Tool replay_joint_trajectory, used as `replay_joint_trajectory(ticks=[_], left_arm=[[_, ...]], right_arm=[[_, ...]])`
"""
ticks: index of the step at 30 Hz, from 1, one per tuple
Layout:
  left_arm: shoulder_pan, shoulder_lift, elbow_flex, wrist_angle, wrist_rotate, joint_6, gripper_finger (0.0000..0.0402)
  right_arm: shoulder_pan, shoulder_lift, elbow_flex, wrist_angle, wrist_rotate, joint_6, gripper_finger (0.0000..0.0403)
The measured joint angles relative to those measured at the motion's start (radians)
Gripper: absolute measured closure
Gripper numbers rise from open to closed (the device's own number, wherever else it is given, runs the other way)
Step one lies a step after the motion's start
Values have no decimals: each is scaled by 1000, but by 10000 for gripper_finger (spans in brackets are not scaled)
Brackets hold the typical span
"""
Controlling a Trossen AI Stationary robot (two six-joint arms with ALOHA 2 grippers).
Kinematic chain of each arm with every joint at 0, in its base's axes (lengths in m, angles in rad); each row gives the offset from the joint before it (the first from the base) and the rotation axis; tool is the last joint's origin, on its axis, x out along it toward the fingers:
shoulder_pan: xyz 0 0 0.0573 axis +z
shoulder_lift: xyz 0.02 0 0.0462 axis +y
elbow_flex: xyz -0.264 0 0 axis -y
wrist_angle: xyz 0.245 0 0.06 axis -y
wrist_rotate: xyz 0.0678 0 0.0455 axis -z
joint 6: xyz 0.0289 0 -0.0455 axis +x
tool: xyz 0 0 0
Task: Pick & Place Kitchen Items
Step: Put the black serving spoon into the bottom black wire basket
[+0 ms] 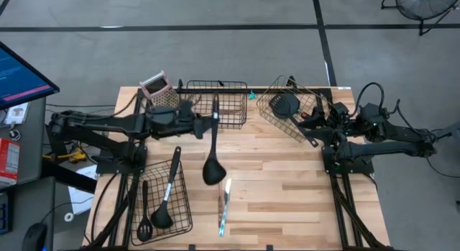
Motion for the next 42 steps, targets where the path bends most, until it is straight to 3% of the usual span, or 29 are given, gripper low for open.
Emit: replay_joint_trajectory(ticks=[9,17,30,32,37,42], left_arm=[[66,-73,0,170,-12,168,371],[98,-135,0,207,-1,200,370],[81,-159,0,404,95,222,370],[68,-159,0,404,116,219,370],[20,-159,0,348,319,90,370],[-60,-158,1,143,370,-32,370]], right_arm=[[0,0,0,0,33,-1,159],[0,0,0,0,112,0,159],[0,1,0,7,114,0,159],[0,1,0,7,114,18,159],[0,1,0,7,112,34,159],[0,1,0,7,109,34,159]])
